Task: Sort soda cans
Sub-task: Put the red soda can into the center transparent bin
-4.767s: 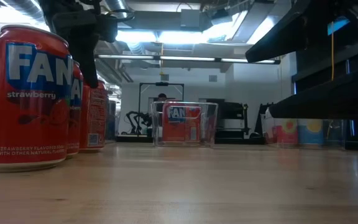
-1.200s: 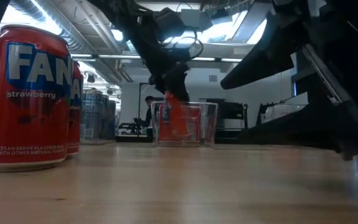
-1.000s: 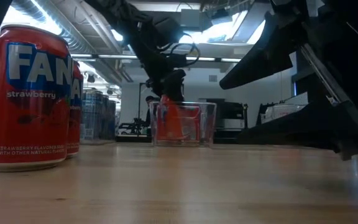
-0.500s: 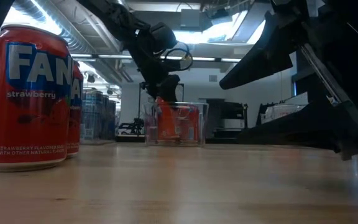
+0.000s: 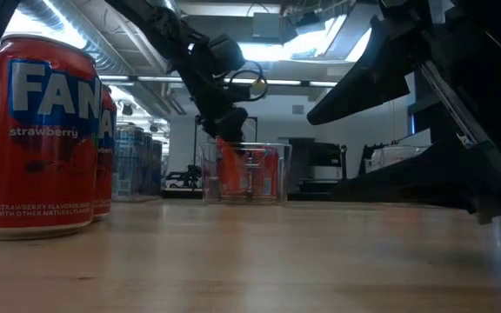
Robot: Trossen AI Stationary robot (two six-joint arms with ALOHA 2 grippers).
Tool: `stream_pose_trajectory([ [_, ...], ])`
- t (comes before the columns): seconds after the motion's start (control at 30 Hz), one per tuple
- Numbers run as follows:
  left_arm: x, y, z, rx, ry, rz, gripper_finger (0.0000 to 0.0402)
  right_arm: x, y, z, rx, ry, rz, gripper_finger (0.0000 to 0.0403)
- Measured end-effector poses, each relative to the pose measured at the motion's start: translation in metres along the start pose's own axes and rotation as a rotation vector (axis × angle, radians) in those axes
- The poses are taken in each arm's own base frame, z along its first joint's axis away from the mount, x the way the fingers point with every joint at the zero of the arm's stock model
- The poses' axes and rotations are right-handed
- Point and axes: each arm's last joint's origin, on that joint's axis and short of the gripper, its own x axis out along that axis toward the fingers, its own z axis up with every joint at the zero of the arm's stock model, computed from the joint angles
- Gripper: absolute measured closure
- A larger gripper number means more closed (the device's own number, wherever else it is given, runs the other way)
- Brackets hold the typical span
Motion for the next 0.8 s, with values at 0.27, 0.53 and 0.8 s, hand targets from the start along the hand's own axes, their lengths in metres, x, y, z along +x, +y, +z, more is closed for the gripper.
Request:
stream_pose_trajectory([
  [0.27,0.004,-0.002,-0.011,0.026,0.04,-0.002,0.01,0.0,0.0,0.0,0.0,0.0,0.002,0.0093],
  [0.53,0.007,0.005,-0.013,-0.038,0.032,0.045,0.0062,0.0,0.0,0.0,0.0,-0.001,0.003,0.0093],
  [0.8,0.004,0.008,-0.014,-0.006,0.053,0.106,0.0031,0.0,0.0,0.0,-0.001,0.0,0.003,0.0093],
])
